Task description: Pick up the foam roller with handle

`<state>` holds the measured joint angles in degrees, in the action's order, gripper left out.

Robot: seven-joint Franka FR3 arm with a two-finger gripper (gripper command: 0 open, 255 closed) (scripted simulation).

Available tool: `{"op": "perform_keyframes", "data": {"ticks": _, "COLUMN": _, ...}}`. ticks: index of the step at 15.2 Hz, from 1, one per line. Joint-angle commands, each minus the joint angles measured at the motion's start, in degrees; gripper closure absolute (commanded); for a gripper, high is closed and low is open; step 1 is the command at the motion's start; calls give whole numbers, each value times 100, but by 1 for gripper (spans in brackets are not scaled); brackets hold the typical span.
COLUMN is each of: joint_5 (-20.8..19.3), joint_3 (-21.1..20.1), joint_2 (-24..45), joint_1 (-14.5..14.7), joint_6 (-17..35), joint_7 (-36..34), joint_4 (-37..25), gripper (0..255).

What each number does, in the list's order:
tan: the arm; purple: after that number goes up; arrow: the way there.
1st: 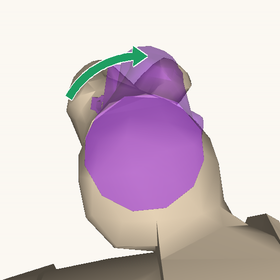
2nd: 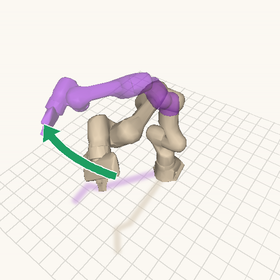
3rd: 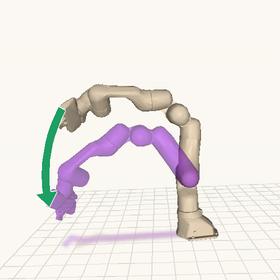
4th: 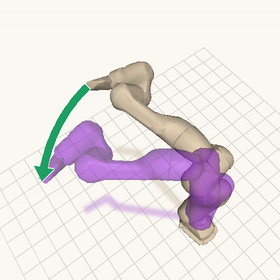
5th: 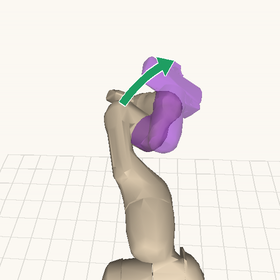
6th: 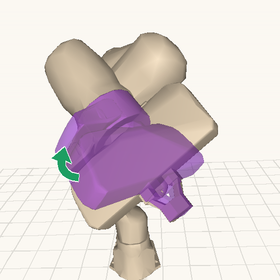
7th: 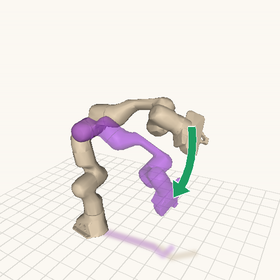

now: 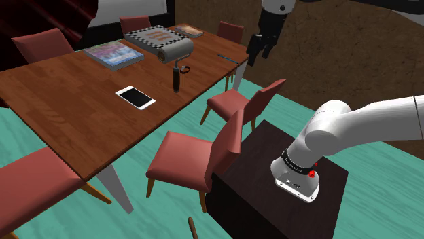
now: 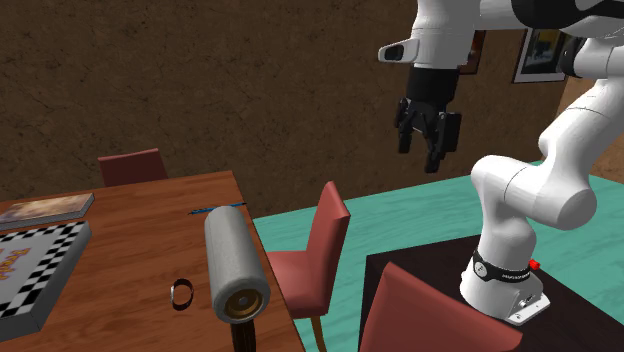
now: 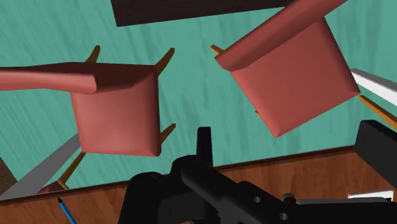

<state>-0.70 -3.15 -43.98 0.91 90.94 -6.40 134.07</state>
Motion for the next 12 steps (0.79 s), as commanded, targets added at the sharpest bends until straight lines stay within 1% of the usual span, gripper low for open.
{"op": "perform_keyframes", "data": {"ticks": 1, "joint_5": 0, "joint_3": 0, "joint_2": 0, "joint_1": 0, "joint_6": 0, "joint_7": 0, "joint_4": 0, "gripper": 0}}
{"op": "perform_keyframes", "data": {"ticks": 7, "joint_5": 489, "joint_3": -647, "joint_2": 972, "joint_1": -274, "joint_6": 694, "joint_7": -1706, "joint_4": -463, "gripper": 0}}
{"op": "perform_keyframes", "data": {"ticks": 12, "joint_5": 636, "joint_3": -1101, "joint_2": 1915, "joint_1": -547, "joint_6": 1204, "joint_7": -3084, "joint_4": -1091, "gripper": 0}}
